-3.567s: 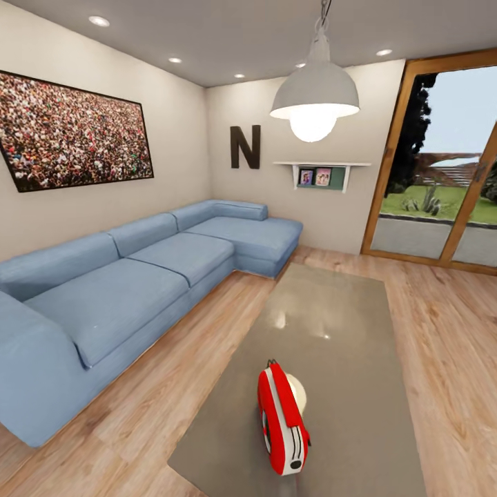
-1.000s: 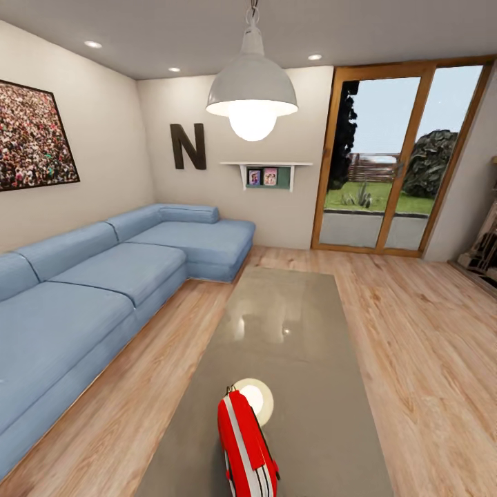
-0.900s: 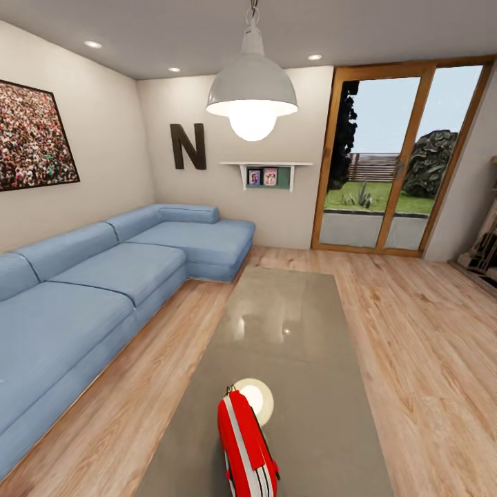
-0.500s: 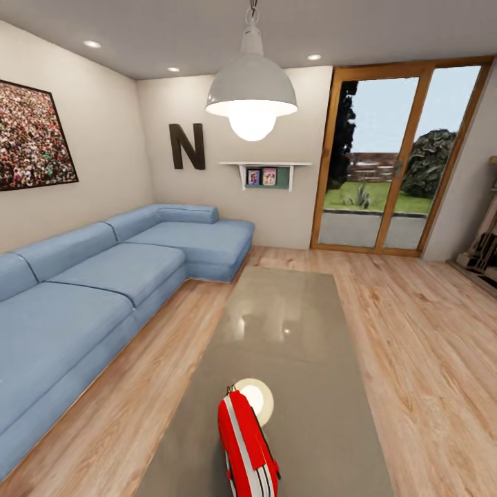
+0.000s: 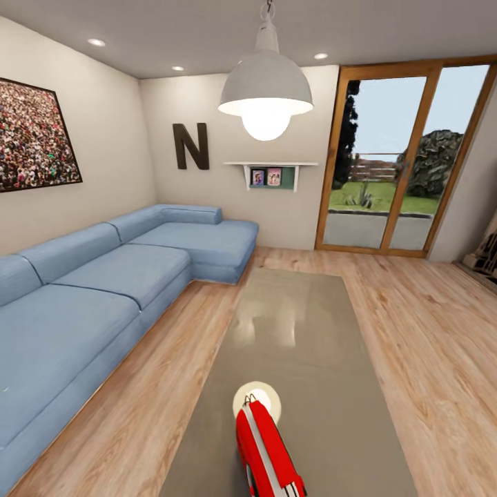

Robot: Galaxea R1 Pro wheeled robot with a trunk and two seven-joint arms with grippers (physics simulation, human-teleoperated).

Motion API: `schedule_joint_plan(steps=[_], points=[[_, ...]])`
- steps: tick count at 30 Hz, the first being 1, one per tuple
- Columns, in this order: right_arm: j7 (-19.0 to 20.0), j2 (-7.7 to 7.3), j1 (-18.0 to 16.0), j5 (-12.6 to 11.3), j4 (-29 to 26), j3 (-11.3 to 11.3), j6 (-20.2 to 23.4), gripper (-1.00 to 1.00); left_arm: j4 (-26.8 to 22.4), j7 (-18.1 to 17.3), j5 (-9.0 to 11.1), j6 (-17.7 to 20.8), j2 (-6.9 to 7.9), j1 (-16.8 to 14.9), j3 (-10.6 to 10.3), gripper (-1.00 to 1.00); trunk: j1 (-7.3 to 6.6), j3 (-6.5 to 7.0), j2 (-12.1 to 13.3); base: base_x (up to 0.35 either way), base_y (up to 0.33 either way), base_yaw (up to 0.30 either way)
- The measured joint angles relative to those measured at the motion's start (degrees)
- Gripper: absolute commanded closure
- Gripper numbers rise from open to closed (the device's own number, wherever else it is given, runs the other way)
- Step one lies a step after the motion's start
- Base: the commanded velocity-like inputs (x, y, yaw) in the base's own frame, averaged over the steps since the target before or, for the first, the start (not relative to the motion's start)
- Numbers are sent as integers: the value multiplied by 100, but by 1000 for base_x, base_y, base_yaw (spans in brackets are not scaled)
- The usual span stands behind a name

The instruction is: Turn on the radio receiver that's on the table in the living room.

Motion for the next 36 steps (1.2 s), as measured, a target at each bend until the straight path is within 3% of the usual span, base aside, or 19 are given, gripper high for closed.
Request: schedule_joint_plan(steps=[15,36], points=[[0,2,0,0,0,0,-2,-100,0,54,0,-26,0,0,1,-100,0,0,0,3,4,-17],[0,2,0,0,0,0,-8,-100,0,59,0,-26,-3,0,6,-100,0,0,0,0,0,-237]])
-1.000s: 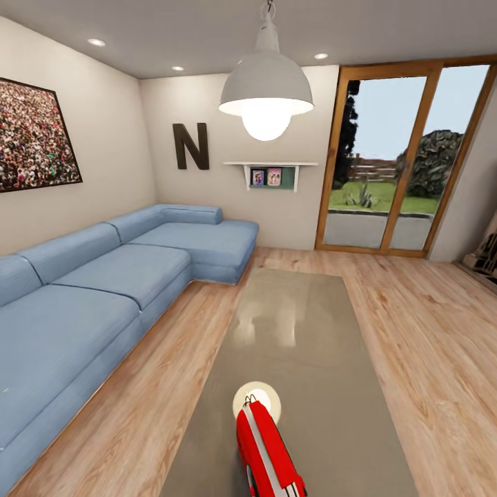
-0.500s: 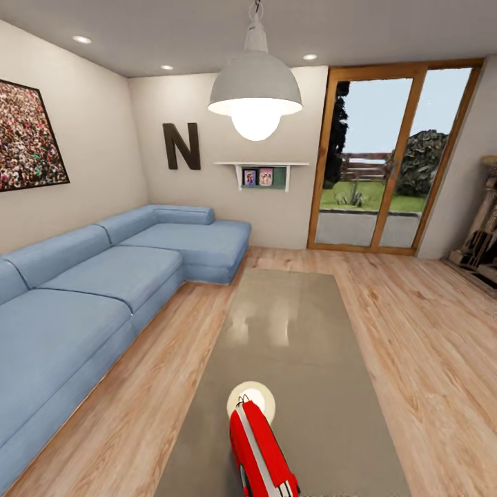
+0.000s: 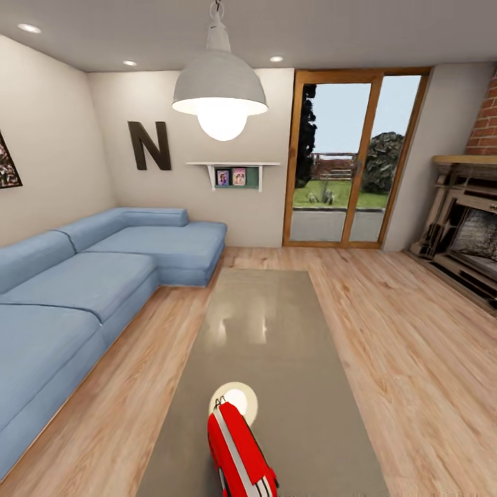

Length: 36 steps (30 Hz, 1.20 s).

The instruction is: Turn on the radio receiver that's on the table in the living room.

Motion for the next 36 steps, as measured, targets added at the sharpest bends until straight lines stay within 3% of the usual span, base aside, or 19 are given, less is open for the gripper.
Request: schedule_joint_plan(steps=[6,15,36], points=[[0,0,0,0,0,0,0,-100,0,0,0,0,-18,0,-5,-100,0,0,0,0,0,-163],[0,-8,0,0,0,0,8,-100,0,0,14,29,-40,0,-6,-100,0,0,0,0,135,-2],[0,-9,0,0,0,0,8,-100,15,0,46,-5,-32,0,5,-100,0,0,0,0,4,0]])
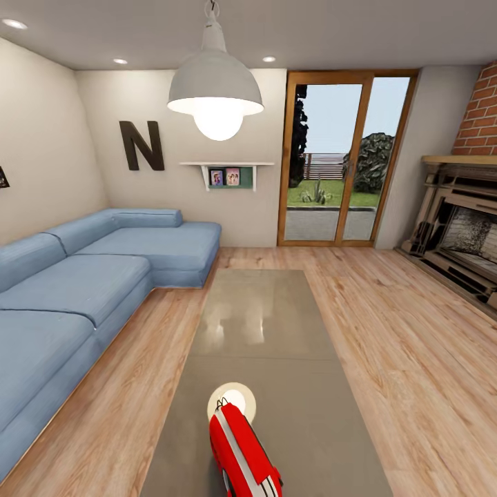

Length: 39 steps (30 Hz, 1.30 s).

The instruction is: Turn on the radio receiver that's on the table in the living room.

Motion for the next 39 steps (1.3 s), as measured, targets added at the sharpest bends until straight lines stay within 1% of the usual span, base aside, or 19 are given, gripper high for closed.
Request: schedule_joint_plan(steps=[27,28,39], points=[[-17,0,0,0,0,0,-9,-100,11,0,7,-22,-9,0,39,-100,0,0,0,0,0,0],[-17,0,0,0,0,0,-9,-100,11,0,7,-22,-9,0,37,-100,-21,17,39,0,0,0],[-18,0,0,0,0,0,-5,-100,11,-1,9,-22,-9,0,40,-100,-22,18,40,0,0,0]])
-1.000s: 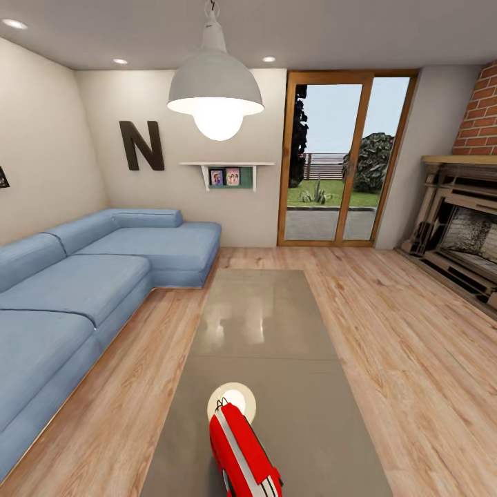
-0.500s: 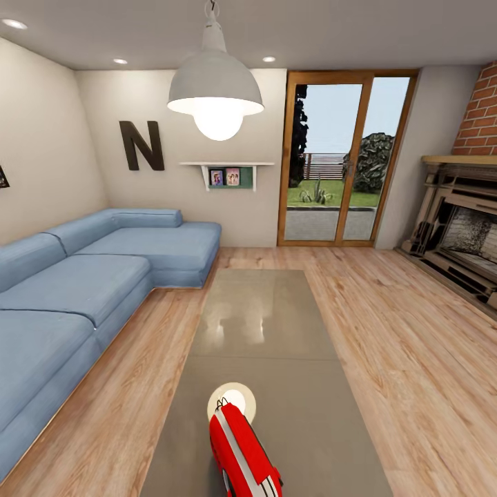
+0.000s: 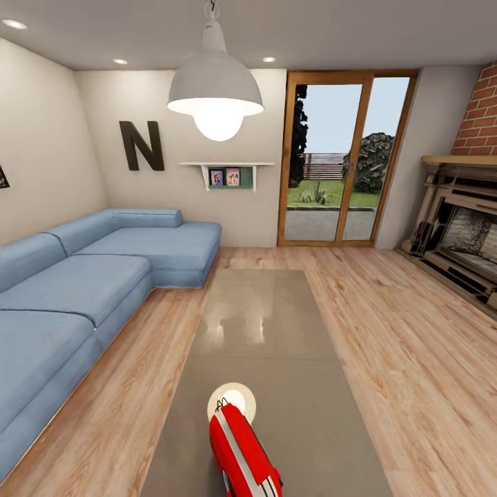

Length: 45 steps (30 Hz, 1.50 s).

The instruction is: Turn on the radio receiver that's on the table in the living room.

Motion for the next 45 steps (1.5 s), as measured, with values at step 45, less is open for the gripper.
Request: schedule_joint_plan(steps=[45], points=[[0,-46,0,51,0,3,-93,-100,0,1,4,0,0,0,2,-100,-966,723,1763,0,0,0]])
